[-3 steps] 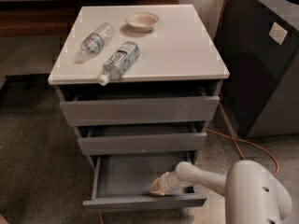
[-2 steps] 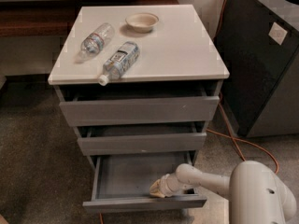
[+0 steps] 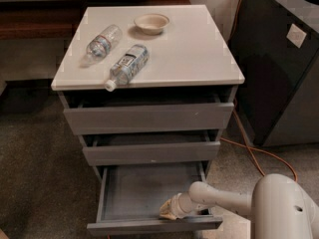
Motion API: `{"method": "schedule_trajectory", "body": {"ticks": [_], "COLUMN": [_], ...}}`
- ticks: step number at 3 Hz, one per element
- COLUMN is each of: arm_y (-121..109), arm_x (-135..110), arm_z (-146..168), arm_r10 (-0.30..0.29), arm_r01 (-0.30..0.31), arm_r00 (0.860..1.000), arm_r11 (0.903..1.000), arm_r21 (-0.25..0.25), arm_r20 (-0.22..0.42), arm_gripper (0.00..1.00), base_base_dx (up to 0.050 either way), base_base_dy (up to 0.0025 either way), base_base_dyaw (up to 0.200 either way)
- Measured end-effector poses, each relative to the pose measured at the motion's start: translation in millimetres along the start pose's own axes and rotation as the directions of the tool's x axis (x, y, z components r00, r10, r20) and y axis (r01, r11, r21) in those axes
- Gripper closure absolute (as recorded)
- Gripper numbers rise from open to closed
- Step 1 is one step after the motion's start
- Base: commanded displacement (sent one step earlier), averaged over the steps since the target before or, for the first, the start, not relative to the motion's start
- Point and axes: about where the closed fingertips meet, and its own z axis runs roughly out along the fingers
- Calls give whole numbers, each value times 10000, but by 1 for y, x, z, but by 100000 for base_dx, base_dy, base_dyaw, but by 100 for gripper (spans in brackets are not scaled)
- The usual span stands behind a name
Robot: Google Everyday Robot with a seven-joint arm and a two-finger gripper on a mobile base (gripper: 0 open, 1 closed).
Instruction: Place water bottle into bottom drawer
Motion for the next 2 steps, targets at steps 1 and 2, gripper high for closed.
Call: {"method": "schedule_trajectory", "body": {"ticks": [1,2], "arm_y": [16,35], "arm_x": [2,3], "arm_z": [2,2], "arm_r10": [116,234], "arm_r01": [-116,-233], "arm_r00": [9999,9997], "arm_r11": [9997,9988], "arm_r21": [-216,-421], "arm_r20": [6,32], "arm_gripper": [100,100], "base_base_dx": [0,0], "base_base_dy": [0,0], "base_base_dyaw": [0,0]}}
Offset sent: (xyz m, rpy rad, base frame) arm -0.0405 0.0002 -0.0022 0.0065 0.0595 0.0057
